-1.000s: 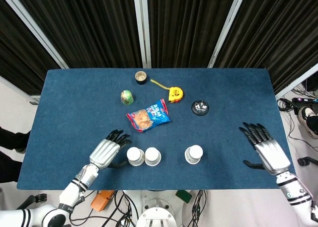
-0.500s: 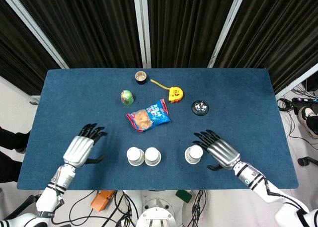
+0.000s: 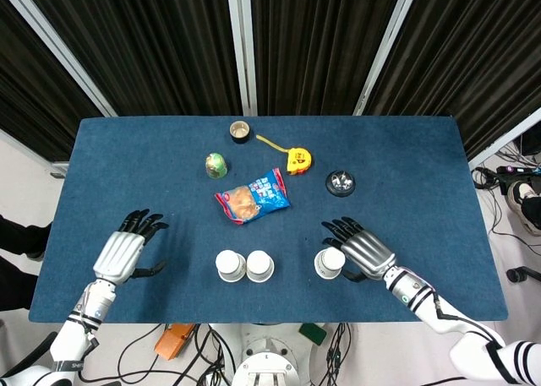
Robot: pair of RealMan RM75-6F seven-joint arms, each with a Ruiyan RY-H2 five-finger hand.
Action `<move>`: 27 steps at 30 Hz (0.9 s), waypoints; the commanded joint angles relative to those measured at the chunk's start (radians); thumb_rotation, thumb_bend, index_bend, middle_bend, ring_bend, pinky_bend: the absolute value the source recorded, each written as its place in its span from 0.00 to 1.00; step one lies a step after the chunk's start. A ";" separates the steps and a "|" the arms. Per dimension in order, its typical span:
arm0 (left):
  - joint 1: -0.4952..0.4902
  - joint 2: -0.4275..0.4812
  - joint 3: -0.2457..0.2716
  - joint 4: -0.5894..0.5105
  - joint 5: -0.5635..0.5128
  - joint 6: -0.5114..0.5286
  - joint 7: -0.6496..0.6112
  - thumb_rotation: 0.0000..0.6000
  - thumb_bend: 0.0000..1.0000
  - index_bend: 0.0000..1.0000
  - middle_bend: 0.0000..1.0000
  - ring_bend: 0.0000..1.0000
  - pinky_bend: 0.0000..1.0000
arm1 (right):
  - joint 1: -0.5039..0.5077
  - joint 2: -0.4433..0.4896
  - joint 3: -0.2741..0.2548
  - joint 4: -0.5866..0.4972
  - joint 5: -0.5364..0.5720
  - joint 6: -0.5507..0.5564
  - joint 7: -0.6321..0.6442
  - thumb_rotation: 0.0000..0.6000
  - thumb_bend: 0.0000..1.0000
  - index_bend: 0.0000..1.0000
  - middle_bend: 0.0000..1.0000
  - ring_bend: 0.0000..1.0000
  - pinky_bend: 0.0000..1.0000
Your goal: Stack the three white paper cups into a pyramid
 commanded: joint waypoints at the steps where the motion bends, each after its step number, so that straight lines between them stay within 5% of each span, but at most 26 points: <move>1: 0.002 -0.001 -0.003 0.004 -0.001 0.000 -0.003 0.89 0.28 0.22 0.11 0.00 0.00 | 0.008 -0.014 0.002 0.012 0.006 0.003 0.007 1.00 0.45 0.38 0.09 0.00 0.10; 7: 0.010 0.007 -0.007 0.005 0.000 0.006 -0.010 0.89 0.28 0.22 0.11 0.00 0.00 | 0.015 -0.019 -0.002 0.016 -0.005 0.031 0.021 1.00 0.48 0.50 0.14 0.00 0.11; 13: 0.023 0.027 0.001 0.004 0.006 0.011 -0.014 0.89 0.28 0.22 0.11 0.00 0.00 | 0.027 0.077 0.016 -0.107 -0.049 0.083 0.046 1.00 0.48 0.49 0.14 0.00 0.11; 21: 0.049 0.046 0.013 0.016 0.005 0.019 -0.043 0.89 0.28 0.22 0.11 0.00 0.00 | 0.150 0.187 0.130 -0.309 -0.010 0.007 0.035 1.00 0.48 0.45 0.14 0.00 0.11; 27: 0.068 0.045 0.016 0.035 0.007 0.029 -0.074 0.89 0.28 0.22 0.11 0.00 0.00 | 0.297 0.121 0.207 -0.314 0.157 -0.135 -0.042 1.00 0.48 0.44 0.14 0.00 0.11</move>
